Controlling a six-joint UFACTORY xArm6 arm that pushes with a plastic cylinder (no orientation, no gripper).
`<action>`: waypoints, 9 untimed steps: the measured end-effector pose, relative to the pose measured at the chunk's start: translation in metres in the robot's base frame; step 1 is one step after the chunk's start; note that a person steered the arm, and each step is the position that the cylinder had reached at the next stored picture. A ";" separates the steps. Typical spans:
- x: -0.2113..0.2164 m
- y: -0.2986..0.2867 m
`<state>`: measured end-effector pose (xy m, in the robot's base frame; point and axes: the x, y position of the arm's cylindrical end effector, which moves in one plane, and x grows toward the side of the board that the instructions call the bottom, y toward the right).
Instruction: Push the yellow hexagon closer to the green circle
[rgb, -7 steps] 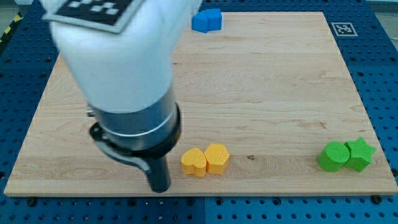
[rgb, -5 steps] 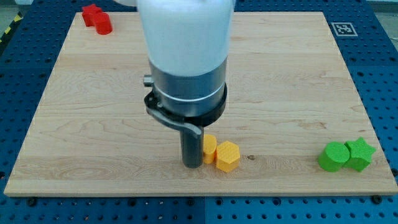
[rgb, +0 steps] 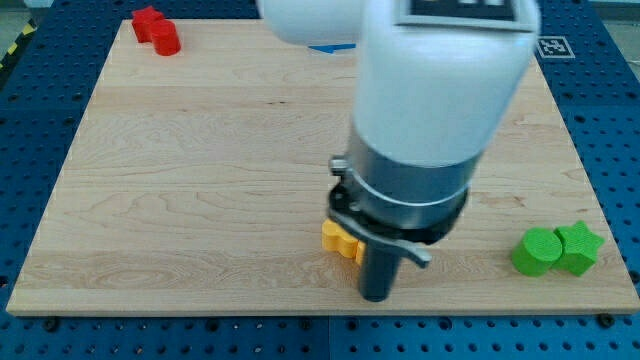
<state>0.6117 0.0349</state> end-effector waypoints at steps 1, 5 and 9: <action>-0.013 -0.013; -0.050 0.049; -0.069 0.100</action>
